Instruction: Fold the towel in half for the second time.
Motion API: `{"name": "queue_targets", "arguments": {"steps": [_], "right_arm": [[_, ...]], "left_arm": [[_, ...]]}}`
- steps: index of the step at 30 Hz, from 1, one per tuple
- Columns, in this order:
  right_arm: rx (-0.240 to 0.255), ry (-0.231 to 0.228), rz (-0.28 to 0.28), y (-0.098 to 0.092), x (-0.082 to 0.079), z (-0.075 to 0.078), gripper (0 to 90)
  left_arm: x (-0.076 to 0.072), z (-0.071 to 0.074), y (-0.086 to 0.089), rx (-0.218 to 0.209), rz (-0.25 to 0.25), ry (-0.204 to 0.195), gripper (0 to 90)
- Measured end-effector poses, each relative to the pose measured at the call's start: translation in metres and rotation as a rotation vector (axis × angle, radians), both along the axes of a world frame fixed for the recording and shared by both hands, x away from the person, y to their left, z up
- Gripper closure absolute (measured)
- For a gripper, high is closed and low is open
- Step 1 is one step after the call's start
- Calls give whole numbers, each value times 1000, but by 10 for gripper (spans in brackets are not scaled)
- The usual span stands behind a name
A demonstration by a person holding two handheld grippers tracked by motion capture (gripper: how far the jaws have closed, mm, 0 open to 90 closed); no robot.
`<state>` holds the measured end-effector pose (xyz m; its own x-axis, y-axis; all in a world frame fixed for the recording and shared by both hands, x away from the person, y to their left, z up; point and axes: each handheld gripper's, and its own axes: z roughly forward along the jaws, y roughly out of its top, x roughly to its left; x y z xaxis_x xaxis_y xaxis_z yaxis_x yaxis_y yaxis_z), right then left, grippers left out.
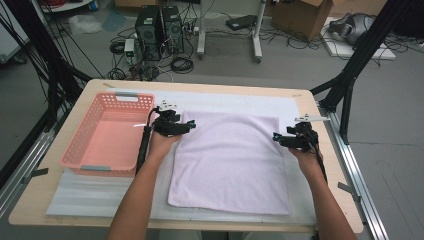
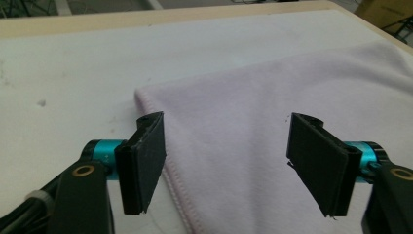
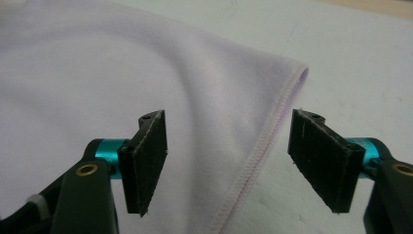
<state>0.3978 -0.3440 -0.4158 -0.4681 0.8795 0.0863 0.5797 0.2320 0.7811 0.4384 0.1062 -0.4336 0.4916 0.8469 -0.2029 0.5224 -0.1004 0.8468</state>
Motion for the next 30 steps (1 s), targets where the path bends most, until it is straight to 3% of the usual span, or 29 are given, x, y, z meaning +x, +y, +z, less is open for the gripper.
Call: {"name": "queue_targets", "arguments": {"steps": [5,7,9,10,14,17,19,21,22,24,28,30], "right_arm": [[-10,41,-51,-6,15,-18,376],[-7,55,-67,-8,20,-25,393],[-4,66,-75,-8,22,-28,409],[-24,63,-77,-7,26,-31,408],[-83,52,-97,-4,34,-28,463],[-77,64,-114,-3,40,-29,511],[-72,59,-114,-3,42,-29,606],[-50,65,-89,-1,42,-30,771],[-47,68,-80,0,42,-30,806],[-27,80,-80,0,42,-30,845],[77,111,-113,-8,43,-33,865],[60,107,-120,-6,42,-32,869]], "left_arm": [[11,-16,0,40,26,41,351],[16,-17,-7,93,19,72,342],[18,-17,-10,115,10,71,340],[24,-16,-15,142,20,75,341],[33,-17,-20,176,36,66,368],[34,-17,-19,194,31,49,433],[34,-17,-18,198,24,39,499],[35,-18,-17,169,-18,38,702],[35,-18,-17,159,-38,39,792],[35,-18,-15,142,-38,47,830],[38,-20,-7,17,25,126,844],[38,-19,-4,-9,42,147,846]]}}
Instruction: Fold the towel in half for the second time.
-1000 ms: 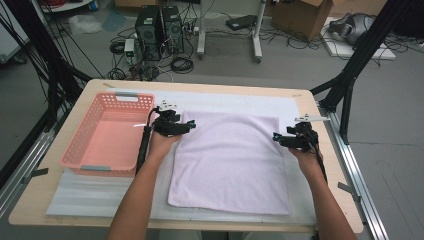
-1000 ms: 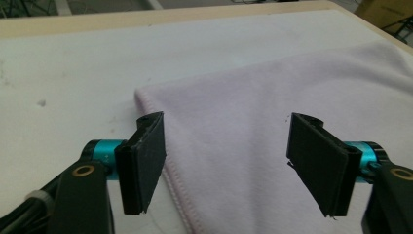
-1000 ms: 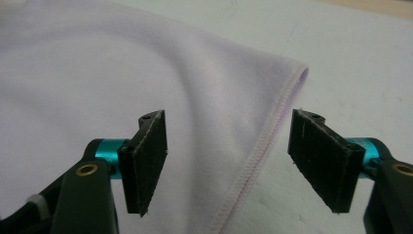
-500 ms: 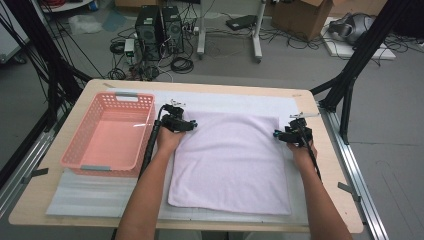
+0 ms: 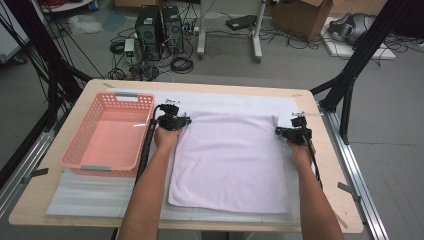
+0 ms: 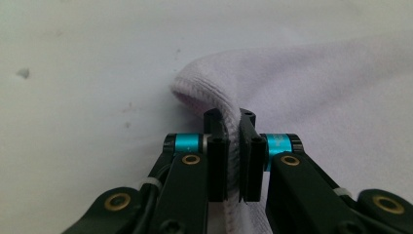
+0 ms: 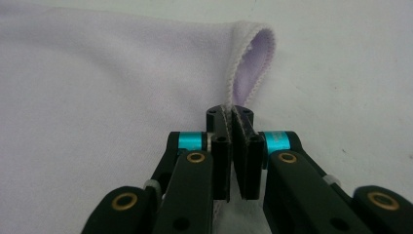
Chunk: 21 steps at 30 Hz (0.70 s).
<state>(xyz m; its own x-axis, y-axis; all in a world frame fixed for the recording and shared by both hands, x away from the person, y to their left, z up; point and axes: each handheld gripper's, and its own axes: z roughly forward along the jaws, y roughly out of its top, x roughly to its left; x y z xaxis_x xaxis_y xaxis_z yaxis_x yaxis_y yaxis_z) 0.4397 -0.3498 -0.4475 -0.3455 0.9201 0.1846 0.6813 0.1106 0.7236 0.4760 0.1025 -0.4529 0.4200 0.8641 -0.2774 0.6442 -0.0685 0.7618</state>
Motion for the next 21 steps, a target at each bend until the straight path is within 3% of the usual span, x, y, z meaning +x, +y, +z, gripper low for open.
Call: {"name": "queue_targets", "arguments": {"steps": [3,9,14,21], "right_arm": [[-36,-7,-7,2,-1,2,873],[-50,-37,-24,-3,-3,7,881],[-29,-76,-41,-6,-5,14,882],[-2,-111,-14,-6,-14,28,881]], "left_arm": [[-3,2,1,6,7,-6,847],[-10,18,0,-9,9,-89,848],[-18,33,3,-29,-6,-132,849],[-28,42,7,-39,-19,-142,848]]}}
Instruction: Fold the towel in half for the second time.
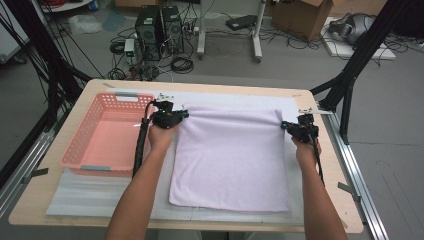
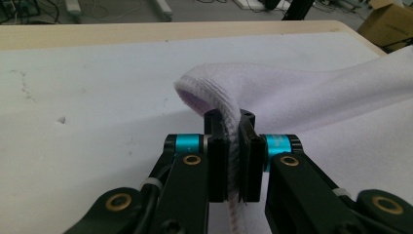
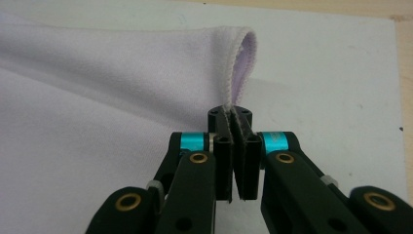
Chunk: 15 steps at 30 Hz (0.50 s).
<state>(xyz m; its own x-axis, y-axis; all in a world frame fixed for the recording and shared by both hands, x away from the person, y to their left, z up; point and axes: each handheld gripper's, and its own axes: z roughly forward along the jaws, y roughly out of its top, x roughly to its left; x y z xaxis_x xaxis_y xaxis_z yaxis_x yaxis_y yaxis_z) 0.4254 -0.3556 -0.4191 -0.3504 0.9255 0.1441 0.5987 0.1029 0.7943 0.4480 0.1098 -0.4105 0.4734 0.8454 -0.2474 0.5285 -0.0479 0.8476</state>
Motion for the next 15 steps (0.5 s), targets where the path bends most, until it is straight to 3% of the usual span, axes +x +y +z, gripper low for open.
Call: {"name": "queue_targets", "arguments": {"steps": [4,10,15], "right_arm": [[-3,-18,27,-1,-8,10,880],[-15,-30,51,1,-21,19,881],[-12,-37,68,1,-34,27,880]], "left_arm": [[-14,6,2,-2,-20,13,848],[-28,24,0,-5,-45,-28,848],[-40,35,-2,14,-75,-38,848]]}}
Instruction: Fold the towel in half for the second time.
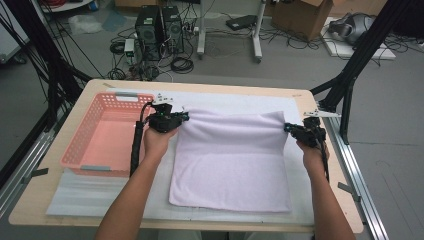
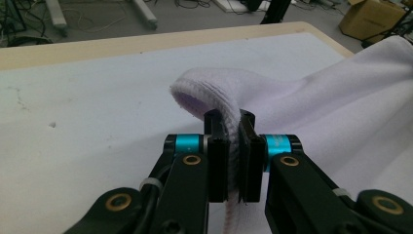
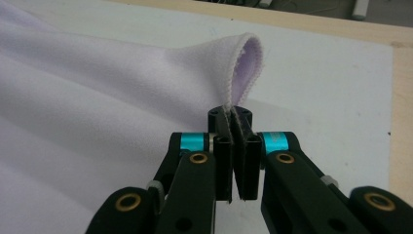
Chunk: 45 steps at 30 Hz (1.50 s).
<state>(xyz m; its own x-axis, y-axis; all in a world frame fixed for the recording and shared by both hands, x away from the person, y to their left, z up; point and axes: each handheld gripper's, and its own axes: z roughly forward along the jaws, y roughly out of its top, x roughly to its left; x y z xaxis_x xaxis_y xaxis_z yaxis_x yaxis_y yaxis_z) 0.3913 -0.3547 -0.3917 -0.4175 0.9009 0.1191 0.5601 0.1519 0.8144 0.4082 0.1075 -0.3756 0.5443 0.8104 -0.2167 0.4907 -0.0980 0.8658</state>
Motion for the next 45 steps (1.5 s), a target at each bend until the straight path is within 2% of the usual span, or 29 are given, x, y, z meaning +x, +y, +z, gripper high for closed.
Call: {"name": "queue_targets", "arguments": {"steps": [3,11,16,20,22,25,32,45], "right_arm": [[-3,-5,10,1,-7,5,880],[-11,-11,29,6,-19,12,880],[5,-6,37,5,-30,6,880],[11,2,39,2,-40,-1,880],[13,4,42,1,-45,-4,880],[7,8,55,0,-53,-6,880],[8,1,71,-1,-70,-11,879],[6,21,85,-3,-98,-27,879]], "left_arm": [[-9,2,1,-22,-3,-13,848],[-26,-12,13,-28,-6,11,848],[-34,-16,17,-30,-12,19,848],[-42,-15,15,-23,-21,-3,848],[-47,-16,14,1,-36,-5,848],[-54,-16,15,11,-46,-15,848],[-71,-24,16,21,-69,8,847],[-96,-41,18,18,-103,35,845]]}}
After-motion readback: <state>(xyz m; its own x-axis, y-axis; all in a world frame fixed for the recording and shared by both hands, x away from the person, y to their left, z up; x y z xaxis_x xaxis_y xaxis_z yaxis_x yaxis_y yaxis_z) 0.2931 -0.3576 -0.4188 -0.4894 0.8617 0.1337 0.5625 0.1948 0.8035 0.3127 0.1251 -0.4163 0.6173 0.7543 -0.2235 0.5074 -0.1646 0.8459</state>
